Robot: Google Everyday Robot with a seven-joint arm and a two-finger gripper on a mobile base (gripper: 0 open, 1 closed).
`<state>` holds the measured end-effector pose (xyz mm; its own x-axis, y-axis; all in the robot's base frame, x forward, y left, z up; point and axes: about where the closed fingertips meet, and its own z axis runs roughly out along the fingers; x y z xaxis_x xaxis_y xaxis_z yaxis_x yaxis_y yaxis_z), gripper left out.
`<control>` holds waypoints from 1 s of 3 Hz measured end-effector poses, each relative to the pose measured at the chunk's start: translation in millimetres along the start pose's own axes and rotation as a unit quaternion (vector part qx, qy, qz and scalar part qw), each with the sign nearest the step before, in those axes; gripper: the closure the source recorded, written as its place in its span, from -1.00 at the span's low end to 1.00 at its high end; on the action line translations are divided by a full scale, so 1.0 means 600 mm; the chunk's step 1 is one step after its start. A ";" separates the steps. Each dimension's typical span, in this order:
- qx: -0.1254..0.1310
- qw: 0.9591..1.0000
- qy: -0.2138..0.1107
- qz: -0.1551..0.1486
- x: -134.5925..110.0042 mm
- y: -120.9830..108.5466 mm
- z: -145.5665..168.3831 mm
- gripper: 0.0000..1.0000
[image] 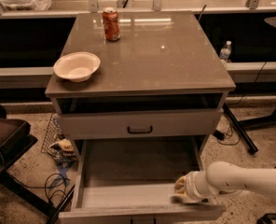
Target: Open middle drawer
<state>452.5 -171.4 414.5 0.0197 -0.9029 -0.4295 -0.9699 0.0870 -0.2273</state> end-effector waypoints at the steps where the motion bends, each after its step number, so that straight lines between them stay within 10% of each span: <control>1: -0.017 1.000 -0.007 0.003 -0.006 0.003 0.060 1.00; 3: -0.059 0.998 0.012 0.029 0.034 0.091 0.026 1.00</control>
Offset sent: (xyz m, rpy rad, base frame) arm -0.0123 -0.0015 -0.0179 -0.0014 0.0479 0.0090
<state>403.4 -178.7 379.7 -0.0418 -0.9077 -0.4174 -0.9911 0.0904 -0.0975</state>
